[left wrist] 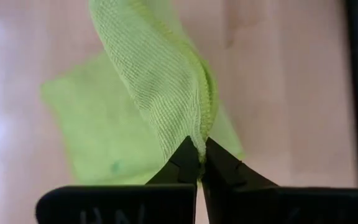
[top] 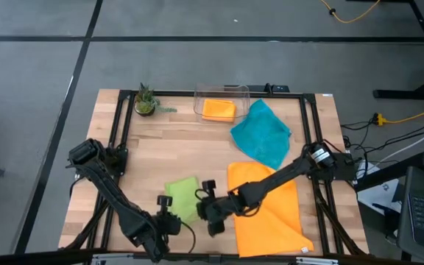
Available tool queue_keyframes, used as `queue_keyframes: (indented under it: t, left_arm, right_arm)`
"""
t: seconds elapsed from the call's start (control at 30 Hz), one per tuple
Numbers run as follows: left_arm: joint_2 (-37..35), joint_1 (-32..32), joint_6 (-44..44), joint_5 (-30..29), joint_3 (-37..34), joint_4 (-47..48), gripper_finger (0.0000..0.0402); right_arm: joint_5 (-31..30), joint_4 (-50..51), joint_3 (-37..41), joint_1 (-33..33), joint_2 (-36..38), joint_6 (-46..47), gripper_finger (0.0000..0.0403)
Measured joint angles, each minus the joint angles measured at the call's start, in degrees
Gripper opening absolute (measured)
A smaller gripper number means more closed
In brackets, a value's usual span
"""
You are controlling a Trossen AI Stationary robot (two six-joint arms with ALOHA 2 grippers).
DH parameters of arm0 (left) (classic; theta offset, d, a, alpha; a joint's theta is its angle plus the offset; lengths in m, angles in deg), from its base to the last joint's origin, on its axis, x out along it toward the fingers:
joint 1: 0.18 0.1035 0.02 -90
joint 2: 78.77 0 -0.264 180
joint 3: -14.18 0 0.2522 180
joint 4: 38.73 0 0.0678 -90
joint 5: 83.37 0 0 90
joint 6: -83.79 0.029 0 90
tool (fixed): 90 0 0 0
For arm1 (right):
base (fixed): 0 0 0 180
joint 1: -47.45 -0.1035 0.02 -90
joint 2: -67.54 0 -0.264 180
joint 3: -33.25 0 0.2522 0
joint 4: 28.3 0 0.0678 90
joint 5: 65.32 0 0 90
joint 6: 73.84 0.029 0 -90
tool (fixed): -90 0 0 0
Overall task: Fold microfiber towels
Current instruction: Fold the green microfiber cloth
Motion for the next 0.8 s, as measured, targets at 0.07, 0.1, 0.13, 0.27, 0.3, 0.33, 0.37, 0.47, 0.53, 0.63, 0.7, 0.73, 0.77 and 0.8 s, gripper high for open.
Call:
queue_keyframes:
  t: [0.07, 0.1, 0.13, 0.27, 0.3, 0.33, 0.37, 0.47, 0.53, 0.63, 0.7, 0.73, 0.77, 0.8]
  left_arm:
    - [0.00, 0.44, -0.79, -0.14, 0.00, 2.53, 0.0000]
    - [0.00, 0.78, -0.82, -0.12, -0.03, 3.41, 0.0000]
    - [-0.04, 1.14, -0.80, -0.14, -0.29, 3.42, 0.0000]
    - [-0.06, 3.00, -0.86, 0.86, -2.33, 3.03, 0.0000]
    - [-0.09, 3.52, -0.93, 1.71, -3.17, 2.54, 0.0000]
    - [-0.09, 4.04, -0.95, 2.65, -4.05, 2.25, 0.0000]
    - [-0.09, 4.42, -0.95, 3.19, -4.89, 2.13, 0.0000]
    - [-0.09, 5.34, -0.91, 3.37, -6.64, 1.91, 0.0000]
    - [-0.09, 5.74, -0.88, 3.38, -7.54, 2.31, 0.0000]
    - [-0.09, 6.19, -0.62, 3.38, -8.23, 1.92, 0.0000]
    - [-0.09, 6.46, -0.64, 3.33, -8.66, 2.09, 0.0001]
    - [-0.09, 6.58, -0.65, 3.24, -8.82, 1.97, 0.0003]
    - [-0.09, 6.67, -0.65, 3.24, -8.93, 1.93, 0.0006]
    - [-0.09, 6.79, -0.65, 3.24, -9.04, 1.95, 0.0010]
  right_arm:
    - [-0.01, 0.13, 0.38, 1.52, 0.00, -0.24, 0.0004]
    - [0.10, -0.01, 0.52, 2.28, 0.00, -0.36, 0.0004]
    - [0.39, -0.04, 0.66, 3.02, 0.00, -0.49, 0.0004]
    - [3.45, -0.39, 0.79, 5.69, -0.27, -0.82, 0.0004]
    - [4.53, -0.43, 0.79, 6.20, -0.54, -0.59, 0.0004]
    - [5.43, -0.57, 0.79, 6.66, -1.03, -0.21, 0.0004]
    - [6.06, -0.48, 0.79, 7.02, -1.55, -0.21, 0.0004]
    - [6.15, -0.25, 0.88, 7.87, -2.86, -0.32, 0.0004]
    - [6.15, -0.77, 0.86, 8.43, -3.15, -0.19, 0.0004]
    - [6.15, -0.68, 0.85, 9.16, -3.77, -0.14, 0.0006]
    - [6.17, -0.57, 0.85, 9.57, -4.00, 0.14, 0.0018]
    - [6.17, -0.53, 0.85, 9.77, -4.00, 0.39, 0.0026]
    - [6.15, -0.71, 0.85, 9.90, -4.00, 1.03, 0.0035]
    - [6.15, -0.74, 0.85, 10.01, -4.00, 1.41, 0.0044]
